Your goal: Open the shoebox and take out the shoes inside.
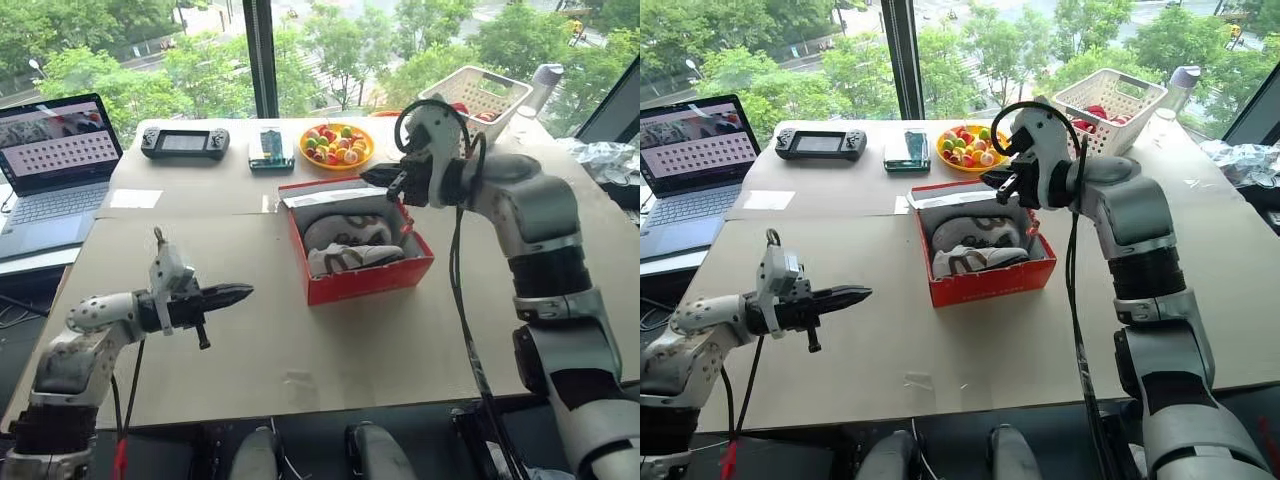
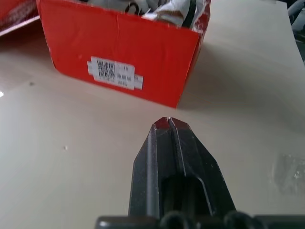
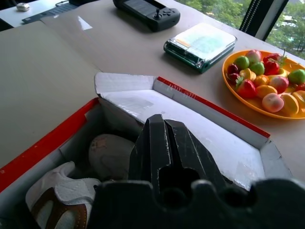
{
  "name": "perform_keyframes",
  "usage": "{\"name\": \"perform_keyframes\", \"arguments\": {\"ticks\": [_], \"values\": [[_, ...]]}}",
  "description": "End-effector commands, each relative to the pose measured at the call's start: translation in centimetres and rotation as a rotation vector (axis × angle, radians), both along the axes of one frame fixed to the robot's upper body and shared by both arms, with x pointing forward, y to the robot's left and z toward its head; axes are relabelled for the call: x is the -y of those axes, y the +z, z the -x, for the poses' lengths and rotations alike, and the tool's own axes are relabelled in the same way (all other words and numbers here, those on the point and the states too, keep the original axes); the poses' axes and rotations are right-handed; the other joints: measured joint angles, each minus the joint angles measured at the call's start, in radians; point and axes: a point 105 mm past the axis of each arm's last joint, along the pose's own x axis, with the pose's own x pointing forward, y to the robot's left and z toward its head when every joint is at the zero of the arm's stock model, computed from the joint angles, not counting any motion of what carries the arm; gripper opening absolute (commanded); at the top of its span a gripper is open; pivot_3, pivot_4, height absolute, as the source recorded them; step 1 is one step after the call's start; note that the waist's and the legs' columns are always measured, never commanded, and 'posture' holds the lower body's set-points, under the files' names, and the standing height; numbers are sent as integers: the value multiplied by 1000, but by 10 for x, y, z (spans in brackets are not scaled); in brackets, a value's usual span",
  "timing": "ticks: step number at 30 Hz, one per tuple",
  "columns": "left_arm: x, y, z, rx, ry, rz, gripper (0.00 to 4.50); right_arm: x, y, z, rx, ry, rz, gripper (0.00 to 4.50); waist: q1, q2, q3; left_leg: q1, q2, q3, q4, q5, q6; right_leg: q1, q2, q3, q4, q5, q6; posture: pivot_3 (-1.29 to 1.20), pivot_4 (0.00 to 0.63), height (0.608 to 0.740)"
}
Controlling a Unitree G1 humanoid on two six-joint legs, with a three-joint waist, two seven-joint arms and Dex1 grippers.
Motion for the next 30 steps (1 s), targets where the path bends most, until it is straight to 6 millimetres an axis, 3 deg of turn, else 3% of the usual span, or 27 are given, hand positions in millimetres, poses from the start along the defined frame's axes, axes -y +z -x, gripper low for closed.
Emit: {"name": "perform_keyframes", "arguments": {"ticks": [1, 9, 10, 12, 22, 30], "values": [[-6, 25, -2, -18, -68, 8, 3, -12, -3, 21, -18, 158, 92, 86, -2, 0, 0, 3, 0, 0, 0, 0, 0, 3, 0, 0, 0, -1, 0, 0, 150, 738], [-10, 64, -13, -57, -208, -53, 3, -8, -43, 2, -85, 190, 259, 86, -2, 0, 0, 9, -1, 1, 4, 2, 1, 9, -1, 0, 1, -6, -2, 0, 150, 738], [-12, 66, -16, -54, -213, -68, 0, -7, -46, 0, -95, 189, 263, 597, -1, 0, 0, 8, -1, 1, 4, 2, 1, 8, -1, 1, 1, -4, -2, 0, 150, 738], [-14, 66, -22, -48, -212, -89, 0, -7, -50, -2, -114, 207, 267, 1076, 1, 0, 0, 8, -1, 1, 4, 2, 1, 8, -1, 1, 1, 0, 0, 0, 150, 738], [-11, 45, -32, -66, -232, -111, 0, -12, -79, -3, -175, 286, 379, 4455, 1, 0, 0, 3, -1, 0, 5, 1, 1, 5, -1, 0, 2, -1, 0, 0, 150, 738], [-7, 50, -35, -49, -240, -98, 0, -15, -117, -6, -234, 335, 509, 4455, 3, 0, 0, 2, -1, 0, 12, 1, 1, 5, -1, 0, 8, -1, 0, 0, 150, 738]]}}
